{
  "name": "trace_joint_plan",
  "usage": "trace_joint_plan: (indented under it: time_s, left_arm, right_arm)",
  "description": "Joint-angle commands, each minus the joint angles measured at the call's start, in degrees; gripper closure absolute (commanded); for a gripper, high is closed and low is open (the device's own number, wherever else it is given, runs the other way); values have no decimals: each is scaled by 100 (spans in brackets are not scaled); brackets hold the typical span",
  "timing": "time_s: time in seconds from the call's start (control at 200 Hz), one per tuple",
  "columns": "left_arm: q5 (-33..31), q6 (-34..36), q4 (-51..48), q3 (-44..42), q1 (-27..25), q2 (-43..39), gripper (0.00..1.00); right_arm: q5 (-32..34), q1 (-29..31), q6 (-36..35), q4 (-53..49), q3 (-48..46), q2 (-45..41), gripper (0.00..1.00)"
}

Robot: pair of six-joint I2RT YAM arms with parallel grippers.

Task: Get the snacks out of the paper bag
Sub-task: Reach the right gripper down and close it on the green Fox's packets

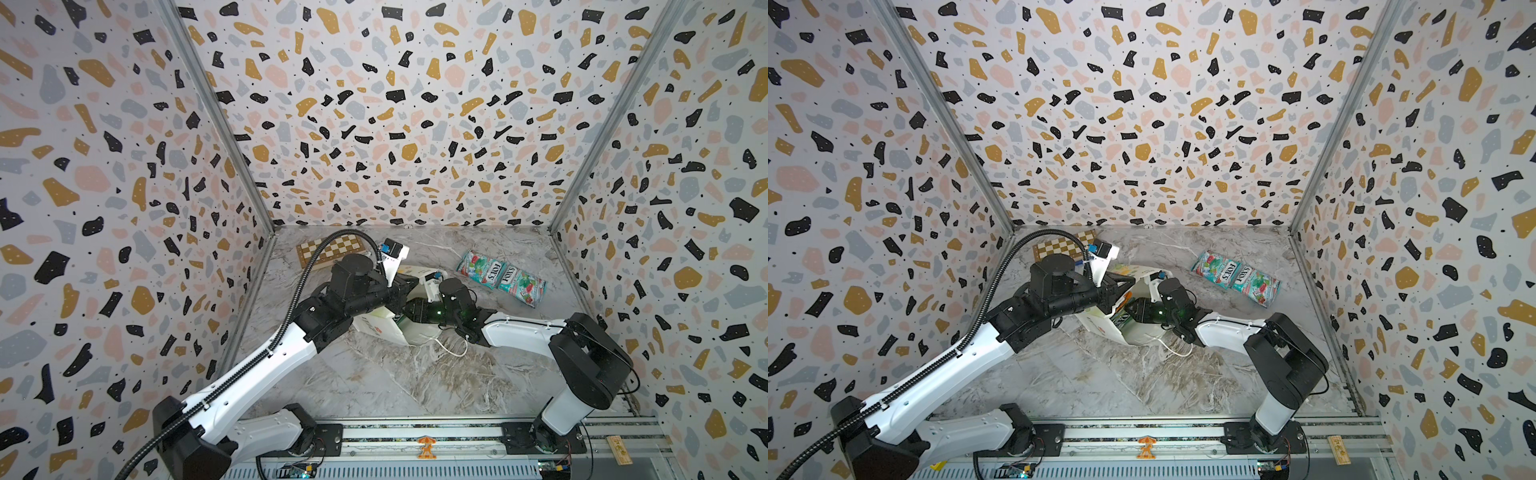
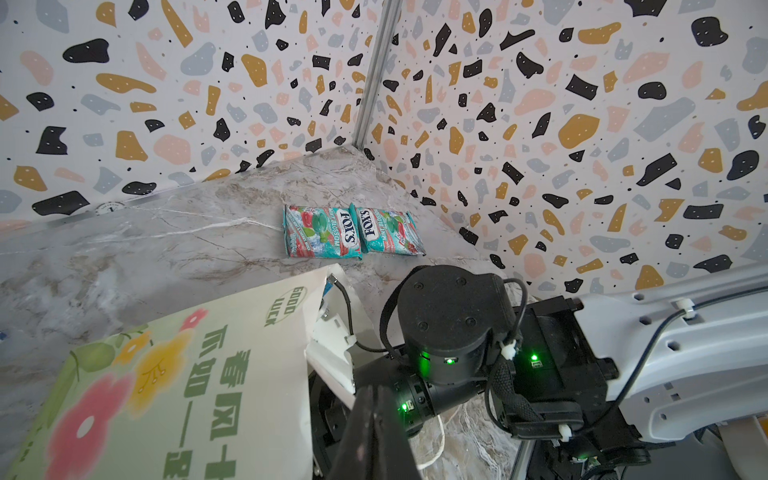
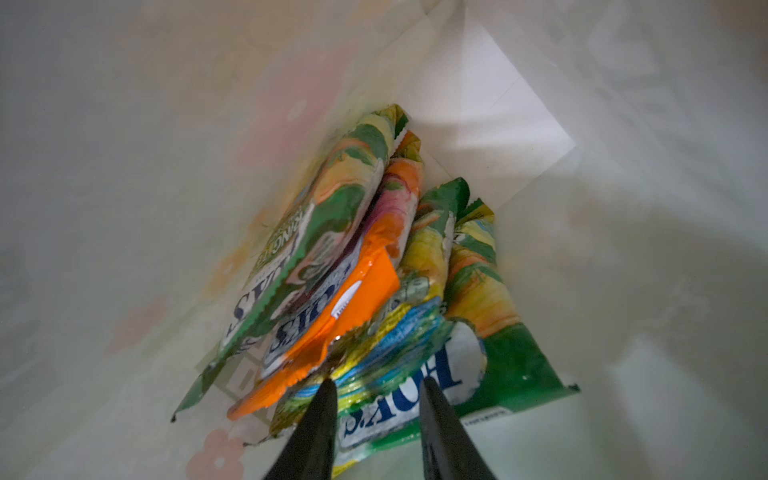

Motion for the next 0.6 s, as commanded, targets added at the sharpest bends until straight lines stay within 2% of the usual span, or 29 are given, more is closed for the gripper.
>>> trace_joint_plan:
  time_s: [0.0,0.295,0.596]
  left_arm:
    - [131,87,159,-10,-71,-55,100]
    - [130,124,122,6,-80,-64,100]
    - [86,140,114,15,-89,-74,100]
  right_arm:
    - [211,4,278,104,282,53,64]
    - [153,-2,443,173,470,433,57]
    - [194,-2,482,69,683,789,58]
